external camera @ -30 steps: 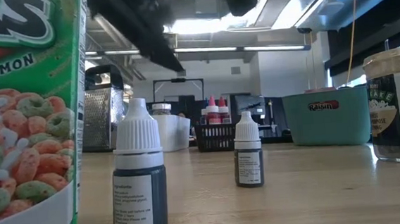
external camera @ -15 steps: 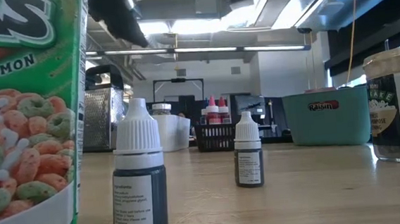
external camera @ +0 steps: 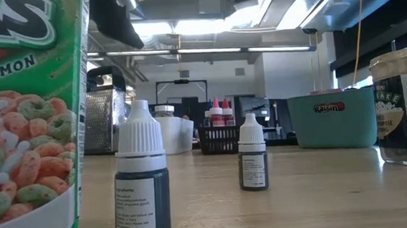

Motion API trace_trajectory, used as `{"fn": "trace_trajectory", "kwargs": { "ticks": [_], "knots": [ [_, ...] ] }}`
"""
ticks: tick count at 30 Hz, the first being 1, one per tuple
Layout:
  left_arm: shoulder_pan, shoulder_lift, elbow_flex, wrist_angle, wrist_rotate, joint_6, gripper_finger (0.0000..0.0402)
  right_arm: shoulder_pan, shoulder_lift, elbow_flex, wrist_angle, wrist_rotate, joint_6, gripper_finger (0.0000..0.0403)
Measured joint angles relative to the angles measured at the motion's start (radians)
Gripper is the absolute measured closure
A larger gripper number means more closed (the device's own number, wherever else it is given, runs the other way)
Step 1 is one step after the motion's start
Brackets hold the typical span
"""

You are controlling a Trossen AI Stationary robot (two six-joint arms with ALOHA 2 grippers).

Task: Pick & Place Kitchen Items
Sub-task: Put the gold seasoning bottle into the white bin

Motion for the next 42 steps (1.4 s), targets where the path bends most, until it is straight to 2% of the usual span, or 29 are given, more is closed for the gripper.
{"fn": "trace_trajectory", "kwargs": {
  "ticks": [4, 9, 11, 14, 18, 21, 25, 28, 34, 42],
  "knots": [
    [-0.011, -0.002, 0.0, 0.003, -0.02, 0.005, 0.0217, 0.017, 0.011, 0.06, -0.171, 0.0, 0.07, 0.018],
    [-0.01, -0.002, 0.0, -0.001, -0.022, 0.005, 0.0217, 0.029, 0.011, 0.196, -0.527, 0.105, 0.431, 0.0174],
    [-0.01, -0.002, 0.0, -0.004, -0.022, 0.0, 0.0217, 0.023, 0.01, 0.245, -0.665, 0.115, 0.582, 0.0166],
    [-0.013, -0.002, 0.0, -0.007, -0.022, -0.009, 0.0217, 0.016, 0.01, 0.282, -0.824, 0.113, 0.765, 0.015],
    [-0.027, -0.002, 0.0, -0.006, -0.023, -0.03, 0.0217, 0.011, 0.01, 0.296, -1.017, 0.108, 0.927, 0.0123],
    [-0.039, -0.002, 0.0, -0.006, -0.023, -0.03, 0.0217, 0.0, 0.01, 0.296, -1.143, 0.055, 1.025, 0.0107],
    [-0.044, -0.002, 0.0, -0.006, -0.026, -0.029, 0.0217, -0.016, 0.01, 0.295, -1.2, -0.042, 1.159, 0.009],
    [-0.044, -0.002, 0.0, -0.006, -0.035, -0.022, 0.0217, -0.017, 0.01, 0.295, -1.23, -0.087, 1.187, 0.0083],
    [-0.044, -0.002, 0.0, -0.006, -0.05, -0.009, 0.0217, -0.017, 0.01, 0.295, -1.246, -0.134, 1.232, 0.0076],
    [-0.044, -0.002, 0.0, -0.008, -0.05, -0.008, 0.0217, -0.013, 0.01, 0.295, -1.256, -0.152, 1.198, 0.0075]
  ]
}}
